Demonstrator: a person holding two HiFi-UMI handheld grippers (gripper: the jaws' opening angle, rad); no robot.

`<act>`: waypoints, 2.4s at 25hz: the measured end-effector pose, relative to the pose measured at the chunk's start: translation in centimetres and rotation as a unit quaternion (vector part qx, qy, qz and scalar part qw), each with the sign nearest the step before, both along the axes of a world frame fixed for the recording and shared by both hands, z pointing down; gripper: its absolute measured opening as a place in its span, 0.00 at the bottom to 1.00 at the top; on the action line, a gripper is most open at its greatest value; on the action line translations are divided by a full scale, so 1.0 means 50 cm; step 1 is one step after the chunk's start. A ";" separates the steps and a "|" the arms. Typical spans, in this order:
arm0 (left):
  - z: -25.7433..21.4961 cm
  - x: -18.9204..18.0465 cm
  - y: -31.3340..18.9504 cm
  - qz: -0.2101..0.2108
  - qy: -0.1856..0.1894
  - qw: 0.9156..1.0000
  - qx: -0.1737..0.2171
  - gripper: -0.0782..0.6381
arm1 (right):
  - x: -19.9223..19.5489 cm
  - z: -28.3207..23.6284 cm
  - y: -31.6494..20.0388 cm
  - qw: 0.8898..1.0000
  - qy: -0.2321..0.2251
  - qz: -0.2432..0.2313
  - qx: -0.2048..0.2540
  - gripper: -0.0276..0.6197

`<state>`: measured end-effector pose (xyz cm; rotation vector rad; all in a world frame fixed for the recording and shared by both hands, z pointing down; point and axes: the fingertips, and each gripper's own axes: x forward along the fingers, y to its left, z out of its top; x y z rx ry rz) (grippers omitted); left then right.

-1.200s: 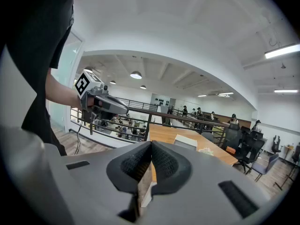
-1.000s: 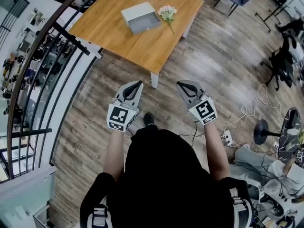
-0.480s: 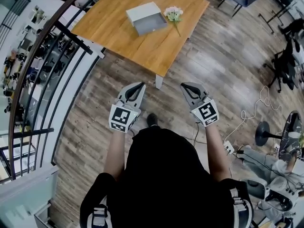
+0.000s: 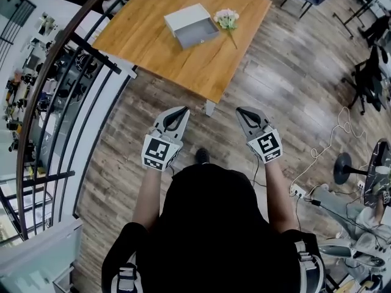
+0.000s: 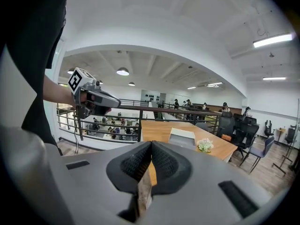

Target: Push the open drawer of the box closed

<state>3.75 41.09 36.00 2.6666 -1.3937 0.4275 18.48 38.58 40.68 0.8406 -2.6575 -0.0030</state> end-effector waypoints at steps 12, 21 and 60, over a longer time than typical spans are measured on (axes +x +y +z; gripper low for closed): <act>-0.007 -0.048 -0.069 0.013 0.003 1.000 0.004 0.15 | -0.036 0.027 -0.054 1.000 0.012 0.020 -0.003 0.07; 0.020 -0.050 -0.147 -0.018 0.002 1.000 -0.011 0.15 | -0.040 0.050 -0.169 1.000 0.005 -0.006 -0.017 0.07; 0.026 -0.012 -0.480 -0.182 -0.008 0.983 -0.021 0.15 | -0.076 0.091 -0.564 0.982 -0.002 -0.180 -0.056 0.07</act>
